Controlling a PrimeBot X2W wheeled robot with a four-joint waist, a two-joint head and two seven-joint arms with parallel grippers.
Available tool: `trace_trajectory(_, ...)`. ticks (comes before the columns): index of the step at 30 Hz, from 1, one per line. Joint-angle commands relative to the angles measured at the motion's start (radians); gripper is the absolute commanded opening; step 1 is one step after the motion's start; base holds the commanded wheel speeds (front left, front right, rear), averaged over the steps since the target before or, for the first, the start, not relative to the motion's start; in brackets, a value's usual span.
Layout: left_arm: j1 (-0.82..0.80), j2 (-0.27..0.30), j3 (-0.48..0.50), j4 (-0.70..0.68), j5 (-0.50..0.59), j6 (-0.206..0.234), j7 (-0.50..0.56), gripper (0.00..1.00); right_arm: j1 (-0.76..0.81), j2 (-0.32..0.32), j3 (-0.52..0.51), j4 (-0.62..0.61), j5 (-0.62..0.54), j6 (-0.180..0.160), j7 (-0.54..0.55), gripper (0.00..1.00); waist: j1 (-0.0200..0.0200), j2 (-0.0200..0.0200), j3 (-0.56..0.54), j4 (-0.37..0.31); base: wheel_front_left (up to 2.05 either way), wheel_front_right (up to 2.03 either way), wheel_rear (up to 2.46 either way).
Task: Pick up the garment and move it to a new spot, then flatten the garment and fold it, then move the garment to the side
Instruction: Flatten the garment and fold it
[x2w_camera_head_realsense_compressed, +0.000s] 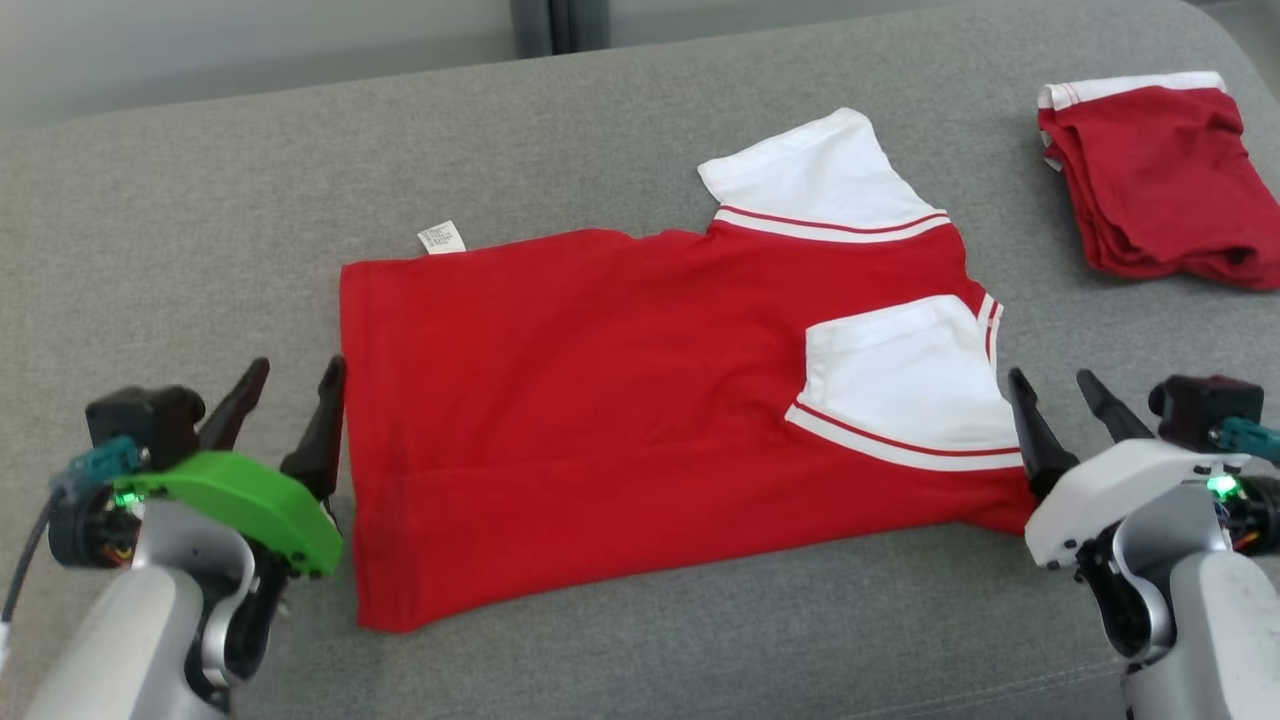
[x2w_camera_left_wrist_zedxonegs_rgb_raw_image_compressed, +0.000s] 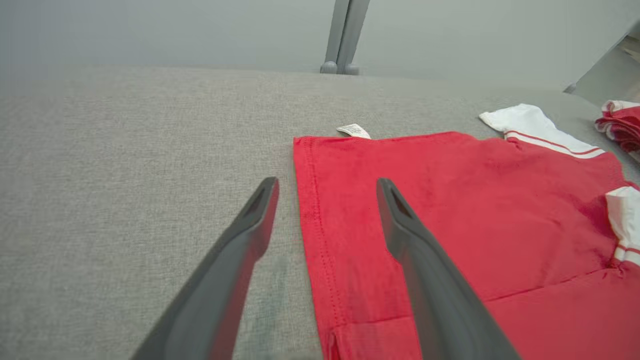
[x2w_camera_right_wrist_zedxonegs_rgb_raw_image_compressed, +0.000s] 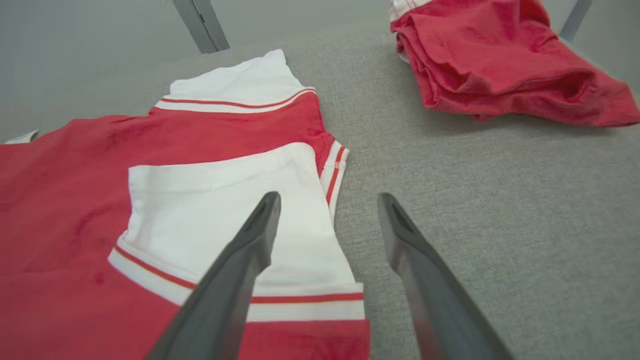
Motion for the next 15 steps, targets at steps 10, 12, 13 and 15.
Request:
trace_trajectory(10, -0.279, 0.013, -0.047, 0.197, 0.054, -0.022, 0.13, 1.0, -0.129, -0.031, 0.106, -0.002, 0.016, -0.001, 0.0, 1.0, 0.0, 0.0, 0.144, -0.053, 0.0, 0.0, 0.0)
trace_trajectory(12, -0.316, 0.009, -0.061, 0.244, 0.061, -0.03, 0.147, 1.0, -0.14, -0.037, 0.119, 0.005, 0.022, -0.001, -0.004, 1.0, 0.0, 0.0, 0.158, -0.056, 0.0, 0.0, 0.0)
trace_trajectory(13, -0.331, 0.006, -0.065, 0.263, 0.062, -0.032, 0.154, 1.0, -0.144, -0.039, 0.124, 0.008, 0.024, -0.001, -0.007, 1.0, 0.0, 0.0, 0.163, -0.058, 0.0, 0.0, 0.0)
trace_trajectory(15, -0.365, 0.004, -0.072, 0.302, 0.069, -0.036, 0.164, 1.0, -0.153, -0.046, 0.135, 0.015, 0.029, -0.001, -0.011, 1.0, 0.0, 0.0, 0.174, -0.061, 0.0, 0.0, 0.0)
